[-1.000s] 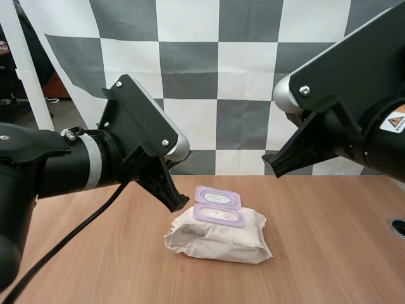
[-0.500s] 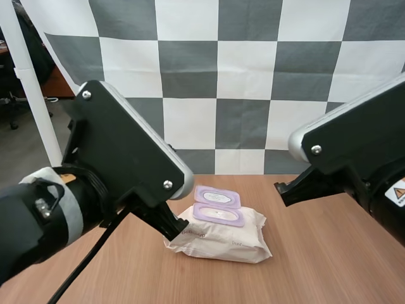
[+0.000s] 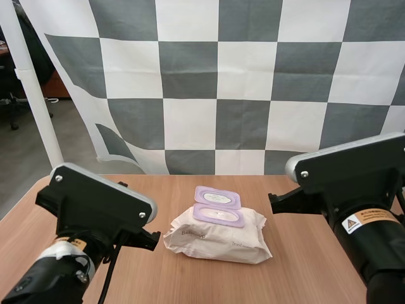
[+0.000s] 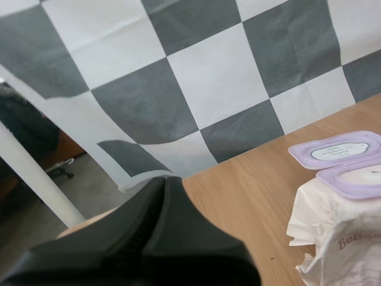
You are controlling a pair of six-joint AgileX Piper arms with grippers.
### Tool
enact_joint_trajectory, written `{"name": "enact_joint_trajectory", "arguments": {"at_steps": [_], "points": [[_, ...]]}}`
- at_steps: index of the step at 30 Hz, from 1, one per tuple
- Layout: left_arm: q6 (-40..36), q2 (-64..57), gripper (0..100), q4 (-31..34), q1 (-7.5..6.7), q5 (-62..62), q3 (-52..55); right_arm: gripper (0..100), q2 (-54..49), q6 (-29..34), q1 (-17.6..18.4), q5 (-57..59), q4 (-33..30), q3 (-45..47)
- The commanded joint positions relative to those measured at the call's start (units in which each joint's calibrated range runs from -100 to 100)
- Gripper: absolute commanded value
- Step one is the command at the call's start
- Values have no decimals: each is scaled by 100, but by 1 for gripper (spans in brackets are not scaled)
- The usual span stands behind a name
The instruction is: Open the wet wipes lid
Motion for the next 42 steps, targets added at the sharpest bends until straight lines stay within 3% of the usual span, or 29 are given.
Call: {"name": "enact_joint_trajectory", "arguments": {"at_steps": [1,3,8,13,16,21,28,38,39,42], "points": [[-928,-82,0,-25,-3,-3542,740,0,0,72,-74,-984,65,688],[-928,-117,0,-25,0,-3419,754,0,0,85,-123,-1394,138,1102],[-1402,-117,0,-53,123,-1666,754,0,0,85,-148,-2009,211,1616],[-1776,-117,0,-40,297,-8,754,0,0,154,-148,-1710,541,1616],[-1778,-117,0,10,361,93,754,0,0,301,-157,-1164,554,1616],[-1856,-117,0,10,362,93,754,0,0,481,-171,913,558,1616],[-1960,-117,0,10,362,14,754,0,0,480,-148,850,372,1616],[-1960,-117,0,10,362,14,754,0,0,480,215,786,385,1616],[-1960,-117,0,10,348,16,754,0,0,480,215,744,385,1616],[-1960,-117,0,10,133,-4,754,0,0,480,231,740,398,1616]]}}
